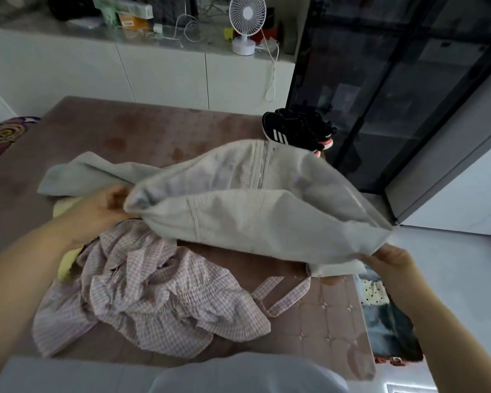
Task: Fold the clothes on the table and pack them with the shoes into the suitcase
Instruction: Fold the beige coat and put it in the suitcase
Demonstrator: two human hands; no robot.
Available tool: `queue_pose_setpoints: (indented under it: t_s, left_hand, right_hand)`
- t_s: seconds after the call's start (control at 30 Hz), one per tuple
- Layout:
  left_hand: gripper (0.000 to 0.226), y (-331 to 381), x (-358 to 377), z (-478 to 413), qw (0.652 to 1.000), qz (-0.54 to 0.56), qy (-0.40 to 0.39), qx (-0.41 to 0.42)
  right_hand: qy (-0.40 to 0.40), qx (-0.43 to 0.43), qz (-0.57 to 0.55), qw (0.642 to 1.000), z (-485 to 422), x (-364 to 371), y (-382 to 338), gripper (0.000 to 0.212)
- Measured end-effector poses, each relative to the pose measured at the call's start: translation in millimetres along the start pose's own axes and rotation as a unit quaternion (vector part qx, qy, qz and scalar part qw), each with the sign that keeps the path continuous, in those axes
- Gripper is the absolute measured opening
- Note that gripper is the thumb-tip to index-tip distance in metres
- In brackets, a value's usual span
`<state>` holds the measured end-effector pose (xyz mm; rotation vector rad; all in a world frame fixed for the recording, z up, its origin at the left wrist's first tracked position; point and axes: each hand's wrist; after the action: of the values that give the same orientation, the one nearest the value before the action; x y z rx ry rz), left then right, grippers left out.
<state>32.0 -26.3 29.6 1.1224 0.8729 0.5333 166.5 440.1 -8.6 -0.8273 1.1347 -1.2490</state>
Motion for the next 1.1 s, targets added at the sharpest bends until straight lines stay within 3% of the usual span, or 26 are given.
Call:
queue_pose_setpoints:
  t_s: [0.03, 0.07, 0.13, 0.2, 0.27, 0.33, 0.43, 0.5, 0.53, 0.63, 0.7, 0.77, 0.87, 0.93, 1.0, 1.1]
  left_hand:
    - [0.052, -10, 5, 5, 0.999, -0.031, -0.016, -0.014]
    - [0.05, -18, 13, 8, 0.999, -0.039, -0.022, -0.026]
    - [0.024, -31, 26, 12, 0.996, -0.052, -0.059, -0.045]
    - [0.039, -43, 32, 16, 0.991, -0.104, -0.061, -0.059]
    - [0.046, -50, 32, 22, 0.98, -0.166, -0.078, -0.071]
    - [0.048, -53, 35, 28, 0.97, -0.199, -0.116, -0.075]
    - [0.058, -54, 48, 32, 0.916, -0.346, -0.188, -0.074]
    - [0.071, -57, 54, 35, 0.849, -0.508, -0.141, 0.027]
    - [0.08, -57, 55, 36, 0.834, -0.532, -0.138, 0.058]
    - [0.096, -65, 54, 39, 0.813, -0.541, -0.216, -0.012]
    - [0.089, -62, 54, 37, 0.81, -0.541, -0.225, -0.014]
    - [0.083, -55, 54, 31, 0.786, -0.558, -0.265, -0.024]
    - [0.07, -47, 49, 20, 0.748, -0.577, -0.32, -0.069]
    - [0.066, -43, 43, 10, 0.718, -0.596, -0.346, -0.094]
    - [0.067, -39, 37, -3, 0.725, -0.581, -0.353, -0.11]
    - [0.056, -22, 29, -35, 0.793, -0.529, -0.29, -0.085]
  right_hand:
    - [-0.009, 0.009, 0.006, 1.0, 3, 1, 10, 0.012]
    - [-0.01, 0.018, 0.011, 1.0, 6, 3, 17, 0.017]
    - [-0.01, 0.041, 0.05, 0.998, 11, 8, 34, 0.012]
    - [-0.018, 0.053, 0.07, 0.996, 15, 8, 52, 0.036]
    - [-0.026, 0.039, 0.054, 0.997, 15, 8, 63, 0.017]
    - [-0.055, 0.025, 0.053, 0.997, 14, 13, 64, 0.024]
    - [-0.067, 0.006, 0.054, 0.996, 13, 15, 54, 0.037]
    - [-0.084, -0.025, -0.039, 0.995, 12, 16, 40, 0.052]
    - [-0.09, -0.037, -0.083, 0.992, 13, 16, 32, 0.058]
    - [-0.122, -0.043, -0.079, 0.988, 10, 13, 20, 0.052]
    - [-0.157, -0.041, -0.025, 0.986, 11, 13, 15, 0.05]
    - [-0.164, -0.032, 0.029, 0.985, 15, 10, 15, 0.052]
    - [-0.215, -0.011, 0.109, 0.97, 22, 6, 14, 0.008]
    - [-0.237, 0.015, 0.157, 0.959, 27, 4, 19, 0.039]
    - [-0.243, 0.044, 0.188, 0.951, 33, 5, 25, 0.046]
    - [-0.269, 0.069, 0.181, 0.943, 35, 7, 28, 0.023]
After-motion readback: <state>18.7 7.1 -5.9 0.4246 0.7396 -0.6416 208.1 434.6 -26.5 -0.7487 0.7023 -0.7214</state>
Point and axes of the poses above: each hand's wrist, its own z-axis away from the middle knuckle, its own x-axis out of the palm, y = z × x, and after that the axes turned 13 degrees about -y, right-handed
